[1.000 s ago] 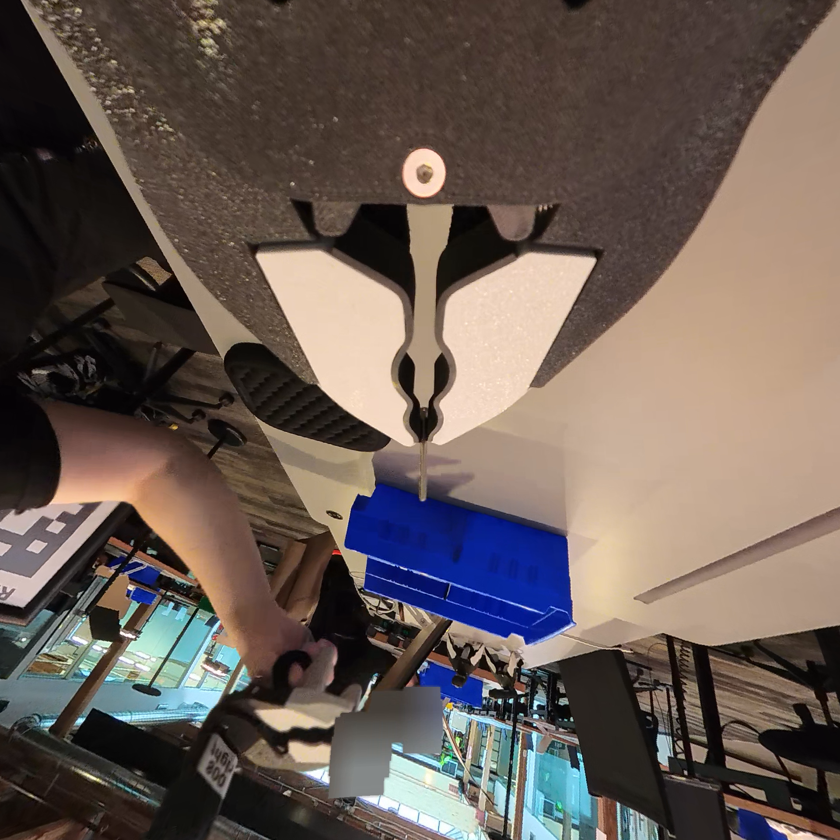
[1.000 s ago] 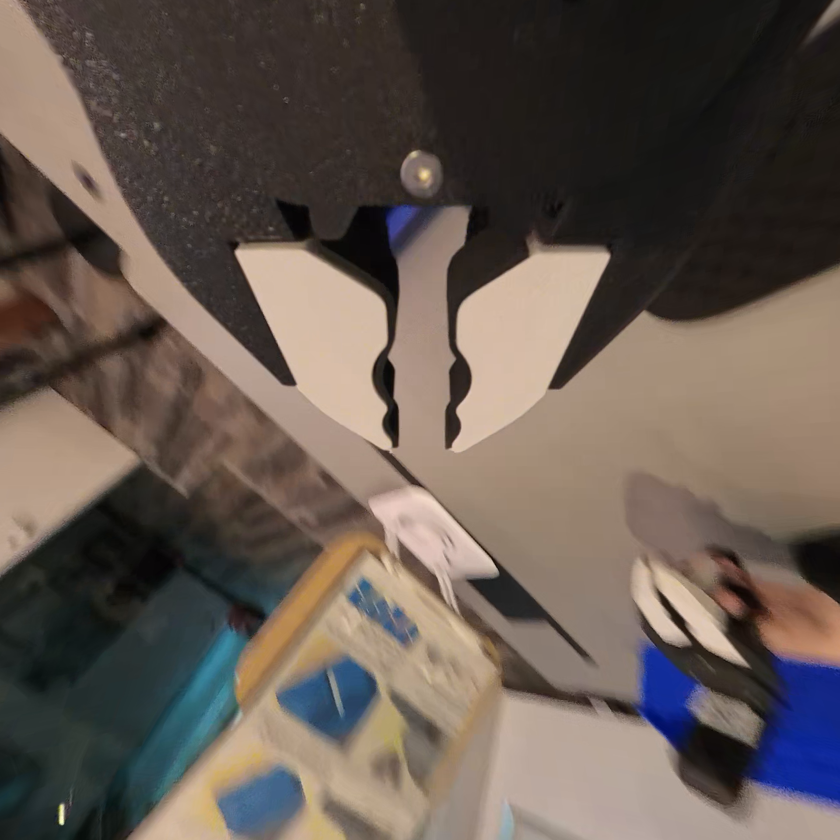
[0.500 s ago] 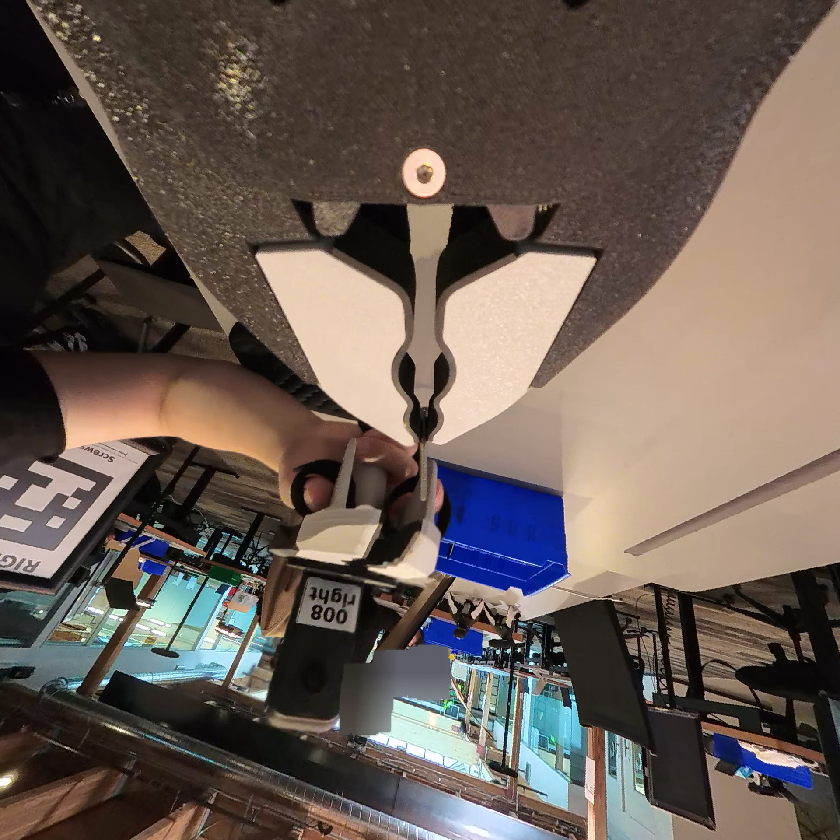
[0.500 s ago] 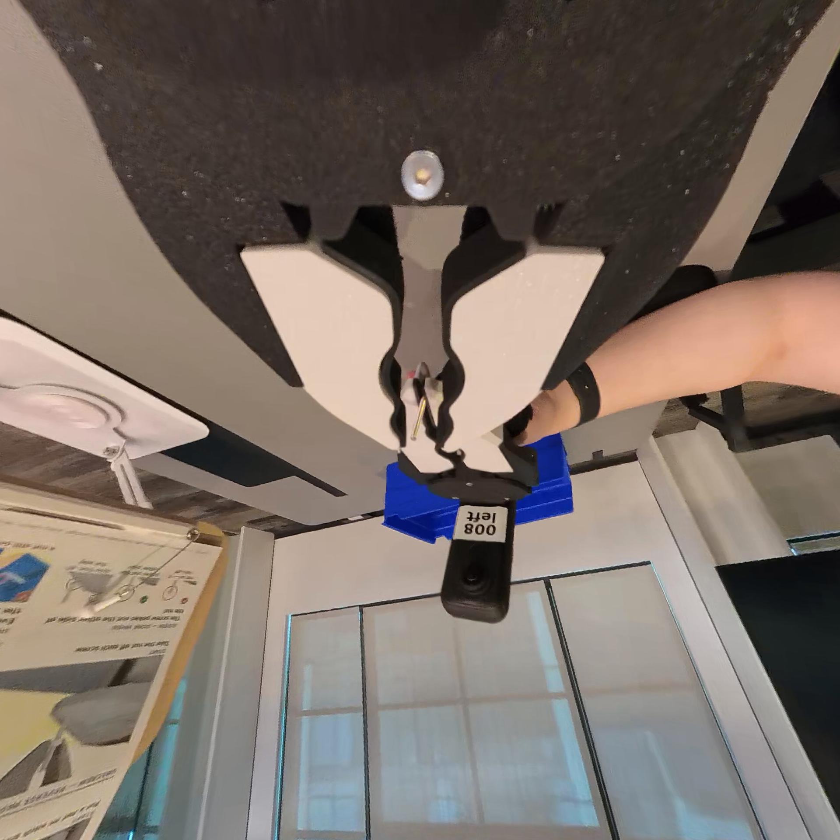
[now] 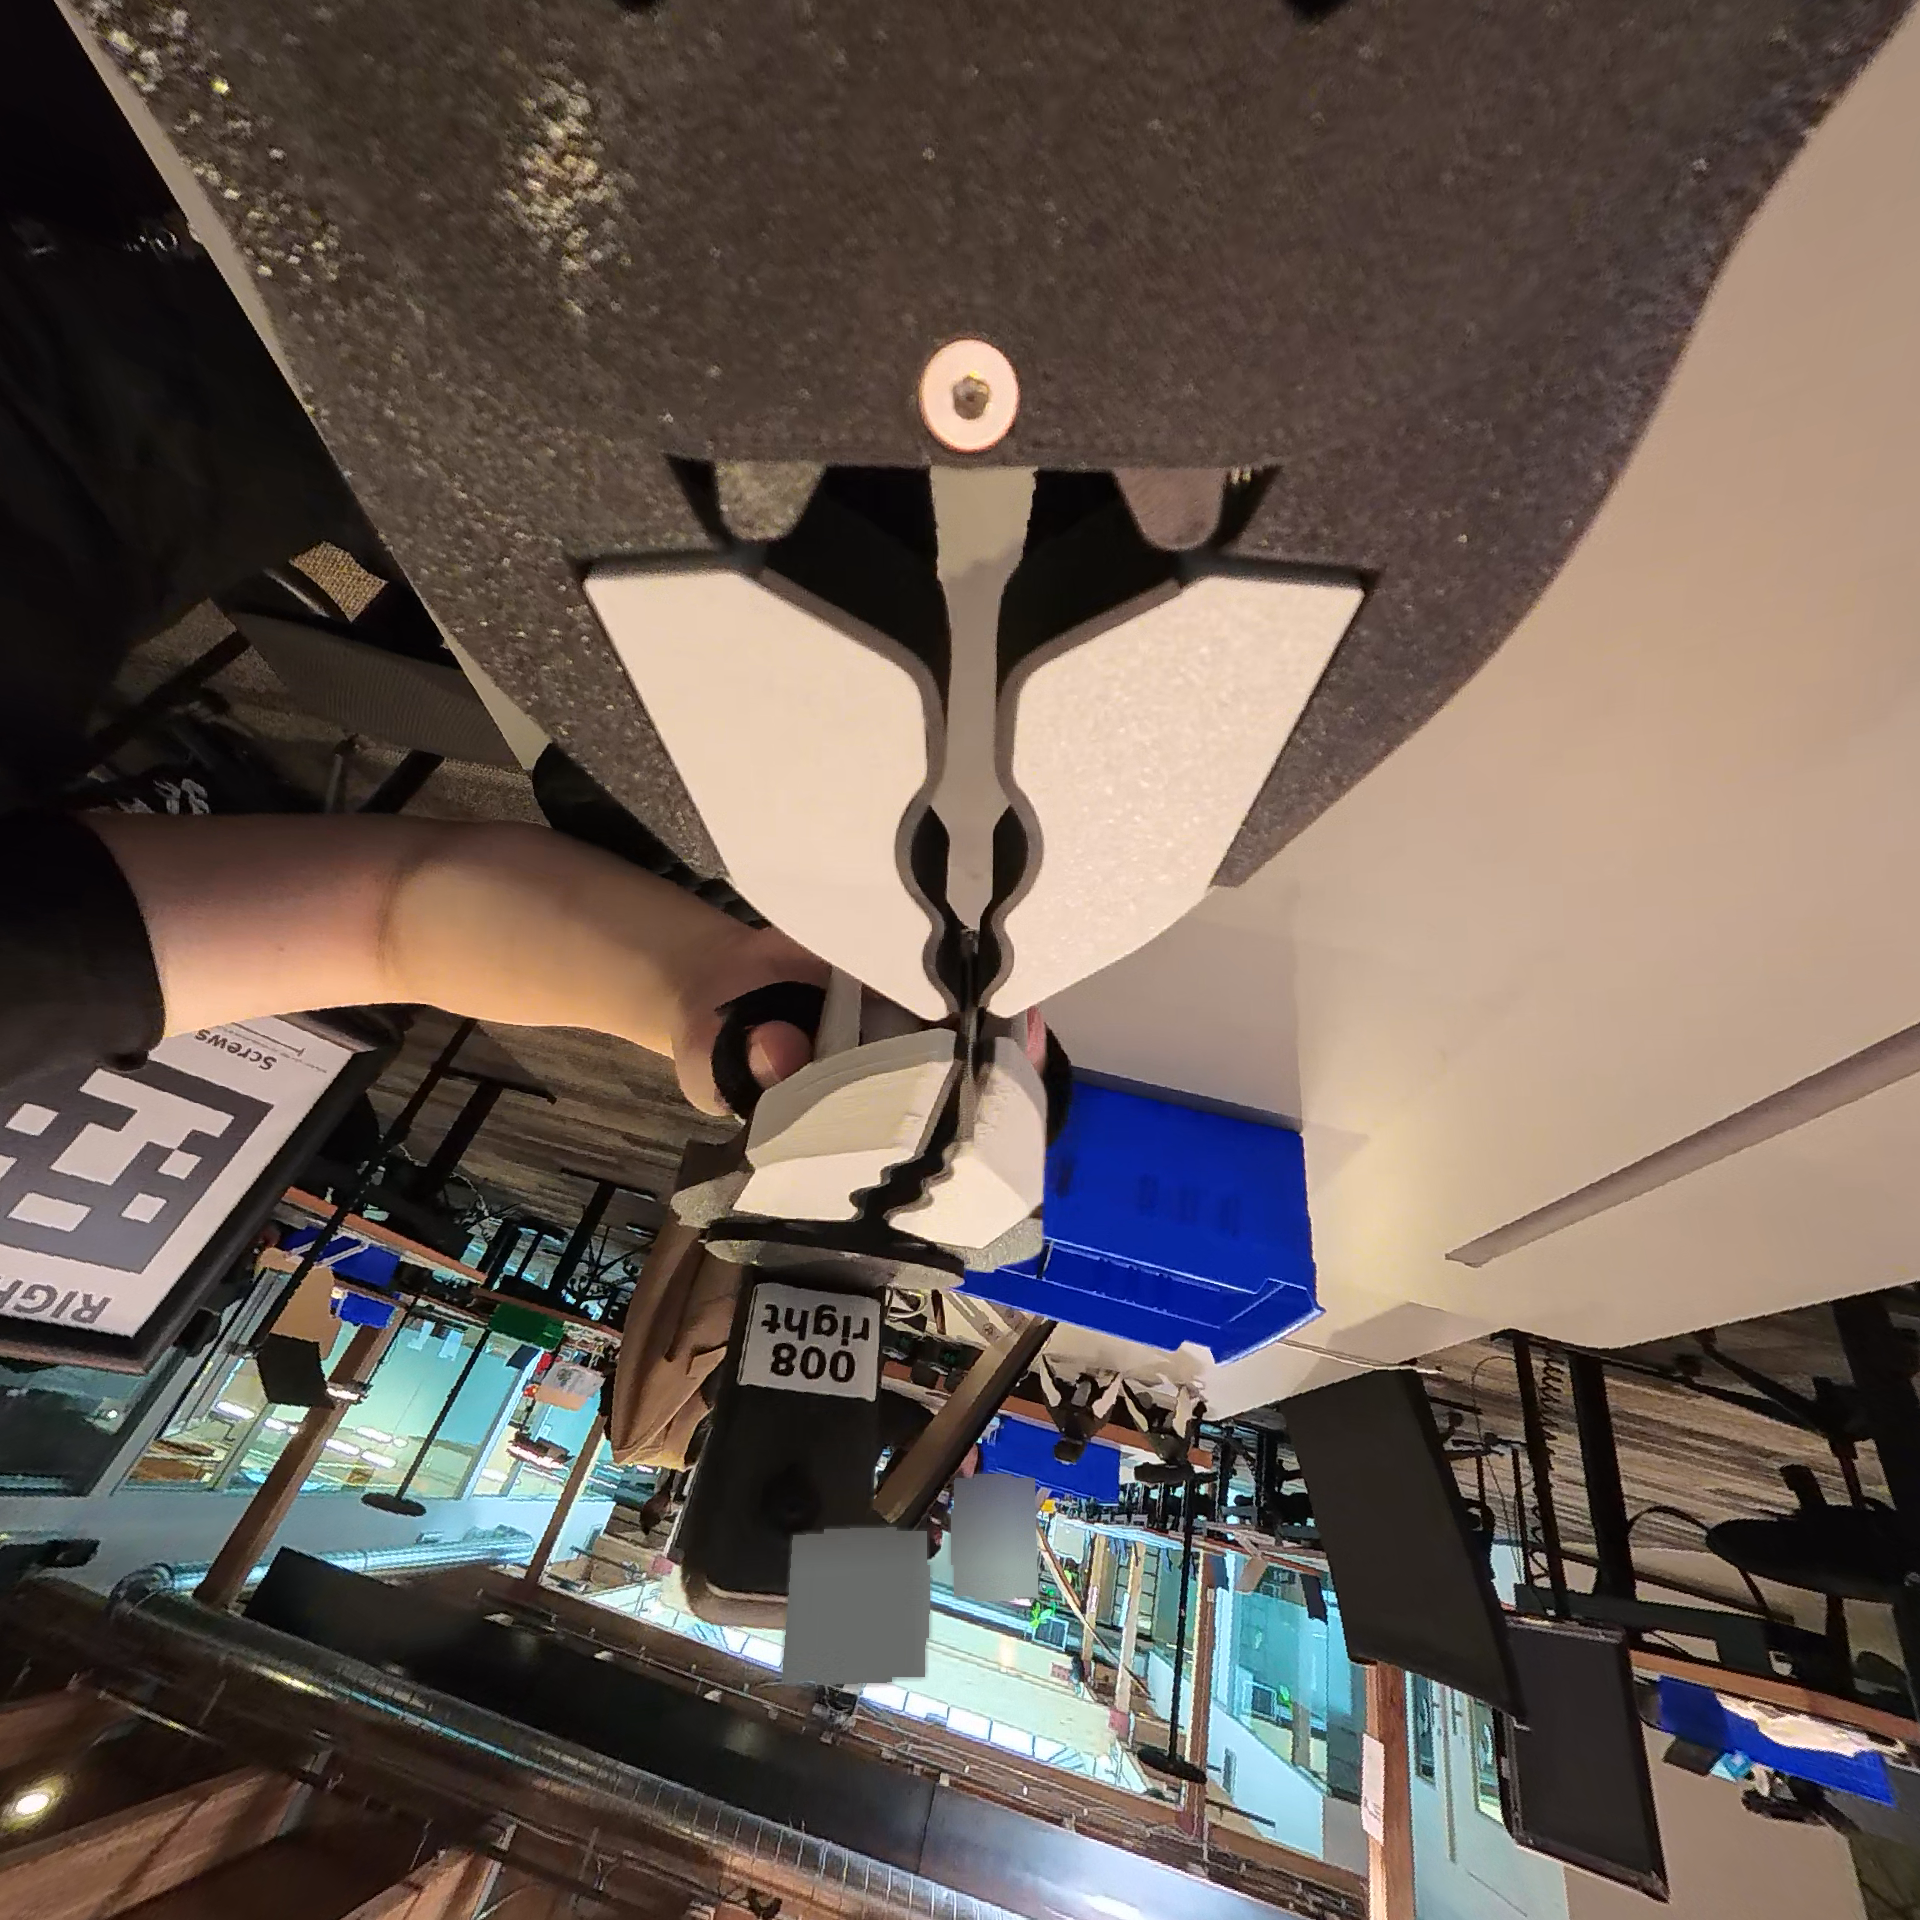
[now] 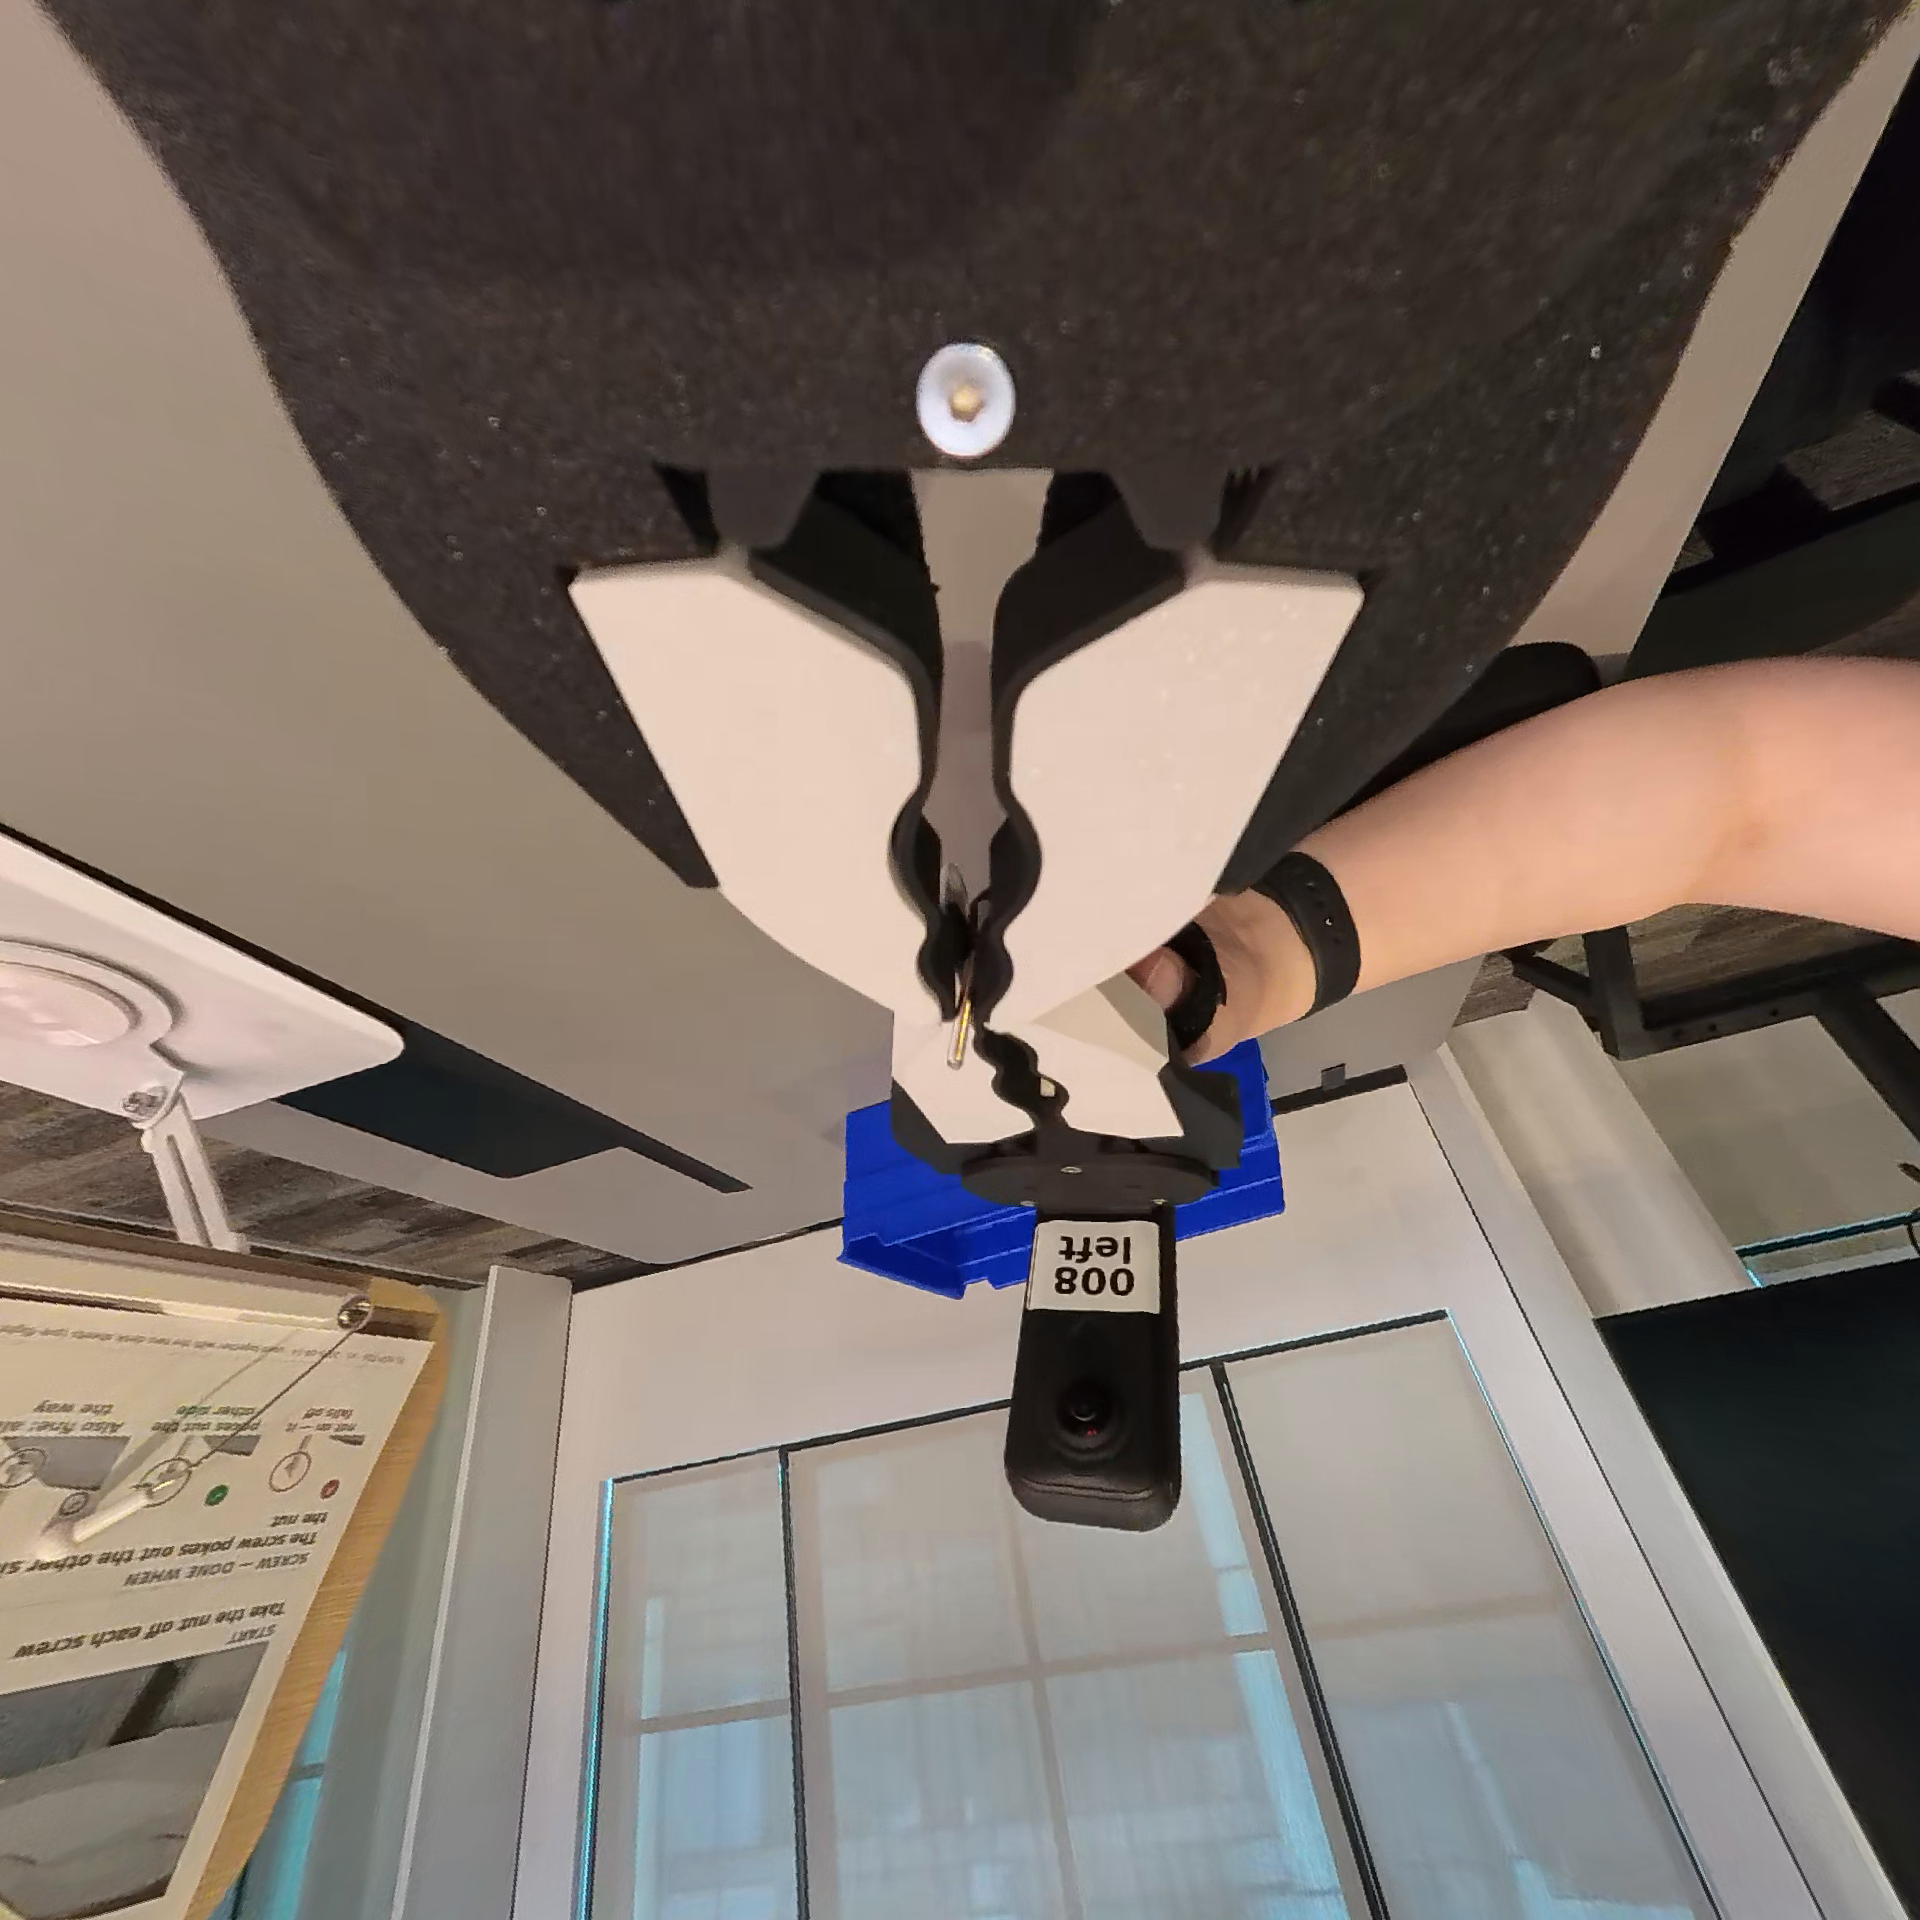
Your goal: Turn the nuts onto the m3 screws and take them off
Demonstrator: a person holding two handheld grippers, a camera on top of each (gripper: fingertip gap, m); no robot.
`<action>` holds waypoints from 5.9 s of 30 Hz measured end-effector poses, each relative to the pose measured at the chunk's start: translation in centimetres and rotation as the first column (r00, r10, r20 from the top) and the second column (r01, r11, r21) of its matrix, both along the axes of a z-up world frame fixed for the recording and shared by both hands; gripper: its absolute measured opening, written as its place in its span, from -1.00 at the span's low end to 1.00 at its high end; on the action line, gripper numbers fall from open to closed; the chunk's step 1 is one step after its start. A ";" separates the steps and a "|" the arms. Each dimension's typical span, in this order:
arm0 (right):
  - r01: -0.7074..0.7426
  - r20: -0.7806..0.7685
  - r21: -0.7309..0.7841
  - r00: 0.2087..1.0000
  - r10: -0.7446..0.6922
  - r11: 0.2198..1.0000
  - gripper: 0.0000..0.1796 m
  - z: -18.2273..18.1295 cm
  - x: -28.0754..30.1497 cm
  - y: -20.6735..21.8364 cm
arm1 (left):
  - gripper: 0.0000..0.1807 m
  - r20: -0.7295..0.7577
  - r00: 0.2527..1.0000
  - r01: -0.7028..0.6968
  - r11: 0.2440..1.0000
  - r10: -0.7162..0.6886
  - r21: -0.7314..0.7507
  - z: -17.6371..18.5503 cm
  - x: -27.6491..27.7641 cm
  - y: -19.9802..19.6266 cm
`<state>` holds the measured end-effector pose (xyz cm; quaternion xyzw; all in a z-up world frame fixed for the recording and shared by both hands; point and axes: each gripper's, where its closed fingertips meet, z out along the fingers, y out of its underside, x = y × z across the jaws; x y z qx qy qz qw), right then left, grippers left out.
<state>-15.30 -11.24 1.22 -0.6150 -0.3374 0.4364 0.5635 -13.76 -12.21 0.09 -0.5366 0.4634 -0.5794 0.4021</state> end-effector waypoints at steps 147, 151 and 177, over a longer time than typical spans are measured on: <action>0.512 0.310 0.259 0.759 -0.573 0.819 -0.66 0.2 17.9 -9.9 | -0.94 -0.935 0.024 -0.969 0.239 0.355 0.065 -8.8 -55.4 6.8; 0.527 0.307 0.232 0.758 -0.576 0.817 -0.67 -0.3 18.3 -9.4 | -0.94 -0.932 0.022 -0.971 0.232 0.363 0.067 -8.8 -52.9 7.7; 0.561 0.402 0.108 0.731 -0.552 0.821 -0.68 -2.8 20.2 -8.5 | -0.92 -0.896 0.123 -0.905 0.419 0.428 0.076 -9.0 -33.1 9.6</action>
